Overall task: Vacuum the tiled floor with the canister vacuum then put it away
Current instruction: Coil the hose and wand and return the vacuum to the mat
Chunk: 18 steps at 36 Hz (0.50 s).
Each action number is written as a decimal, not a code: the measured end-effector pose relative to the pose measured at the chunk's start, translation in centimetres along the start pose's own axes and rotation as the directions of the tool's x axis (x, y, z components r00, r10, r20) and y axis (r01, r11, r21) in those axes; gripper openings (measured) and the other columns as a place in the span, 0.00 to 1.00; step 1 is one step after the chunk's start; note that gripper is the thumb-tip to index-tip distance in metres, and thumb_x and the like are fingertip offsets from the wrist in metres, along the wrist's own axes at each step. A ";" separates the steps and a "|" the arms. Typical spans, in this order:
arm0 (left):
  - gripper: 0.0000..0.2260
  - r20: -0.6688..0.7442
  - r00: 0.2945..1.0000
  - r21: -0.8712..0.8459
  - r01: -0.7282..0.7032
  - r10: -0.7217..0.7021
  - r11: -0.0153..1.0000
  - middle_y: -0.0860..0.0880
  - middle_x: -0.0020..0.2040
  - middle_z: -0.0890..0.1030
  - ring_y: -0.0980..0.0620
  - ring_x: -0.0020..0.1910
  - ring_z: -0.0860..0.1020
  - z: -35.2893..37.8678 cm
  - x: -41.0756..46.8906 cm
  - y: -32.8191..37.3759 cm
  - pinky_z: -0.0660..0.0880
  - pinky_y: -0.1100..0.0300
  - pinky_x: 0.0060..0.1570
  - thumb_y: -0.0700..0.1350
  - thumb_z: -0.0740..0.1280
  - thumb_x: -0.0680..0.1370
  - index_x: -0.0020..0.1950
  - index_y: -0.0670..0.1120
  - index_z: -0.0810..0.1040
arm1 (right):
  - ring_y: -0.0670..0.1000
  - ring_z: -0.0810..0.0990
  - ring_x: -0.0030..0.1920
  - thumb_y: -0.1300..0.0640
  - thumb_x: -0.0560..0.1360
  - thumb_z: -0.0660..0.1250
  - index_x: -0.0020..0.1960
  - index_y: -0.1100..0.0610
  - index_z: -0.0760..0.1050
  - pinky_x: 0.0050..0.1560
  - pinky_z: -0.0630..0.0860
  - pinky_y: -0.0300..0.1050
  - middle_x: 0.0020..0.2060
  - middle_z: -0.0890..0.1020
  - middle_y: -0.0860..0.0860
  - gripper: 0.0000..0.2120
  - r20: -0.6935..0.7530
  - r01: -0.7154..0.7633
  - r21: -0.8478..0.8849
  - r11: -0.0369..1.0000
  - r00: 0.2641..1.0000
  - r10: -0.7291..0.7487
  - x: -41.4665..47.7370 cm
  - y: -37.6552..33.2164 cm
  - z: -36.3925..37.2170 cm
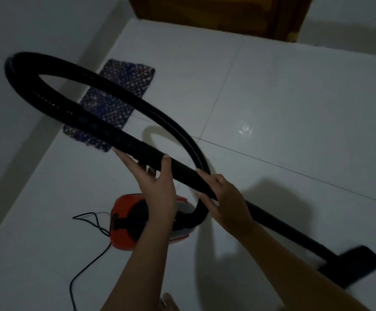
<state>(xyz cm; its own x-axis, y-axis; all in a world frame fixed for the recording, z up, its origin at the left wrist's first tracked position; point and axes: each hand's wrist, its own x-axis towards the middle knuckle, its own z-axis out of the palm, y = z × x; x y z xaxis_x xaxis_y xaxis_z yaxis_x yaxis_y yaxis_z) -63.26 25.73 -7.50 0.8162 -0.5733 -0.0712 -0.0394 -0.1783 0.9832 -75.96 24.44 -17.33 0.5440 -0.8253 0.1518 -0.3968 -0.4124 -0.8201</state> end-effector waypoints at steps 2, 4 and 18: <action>0.40 -0.015 1.000 -0.035 -0.002 0.001 0.999 0.44 0.70 0.69 0.46 0.64 0.74 -1.2 1.0 -1.6 0.72 0.45 0.66 0.38 0.66 0.76 0.74 0.64 0.44 | 0.42 0.71 0.36 0.47 0.78 0.59 0.73 0.52 0.65 0.37 0.67 0.30 0.45 0.79 0.53 0.24 -0.015 0.051 -0.057 0.997 0.999 -0.052 0.4 0.2 1.9; 0.39 -0.030 0.999 -0.049 -0.026 0.025 0.998 0.42 0.70 0.69 0.45 0.64 0.73 -2.4 2.2 -2.6 0.72 0.45 0.65 0.38 0.65 0.77 0.75 0.63 0.44 | 0.44 0.71 0.33 0.49 0.78 0.60 0.72 0.51 0.63 0.34 0.67 0.33 0.44 0.80 0.53 0.24 -0.033 0.122 -0.106 0.987 0.991 -0.126 1.0 0.3 4.0; 0.38 -0.262 0.941 -0.154 -0.262 0.216 0.953 0.48 0.76 0.60 0.49 0.64 0.73 -6.8 10.7 -9.4 0.74 0.62 0.61 0.43 0.62 0.78 0.76 0.58 0.38 | 0.46 0.75 0.36 0.48 0.75 0.65 0.68 0.49 0.74 0.36 0.61 0.34 0.44 0.81 0.49 0.21 -0.162 0.406 -0.264 0.875 0.876 -0.455 8.6 1.0 11.8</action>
<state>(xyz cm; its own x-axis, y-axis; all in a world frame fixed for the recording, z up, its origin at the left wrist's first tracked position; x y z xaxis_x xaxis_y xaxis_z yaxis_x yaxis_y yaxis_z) -50.29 26.72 -16.40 0.9104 -0.3679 0.1893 -0.1623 0.1033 0.9813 -62.90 21.49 -23.34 0.5368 -0.5976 0.5956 -0.3219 -0.7976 -0.5101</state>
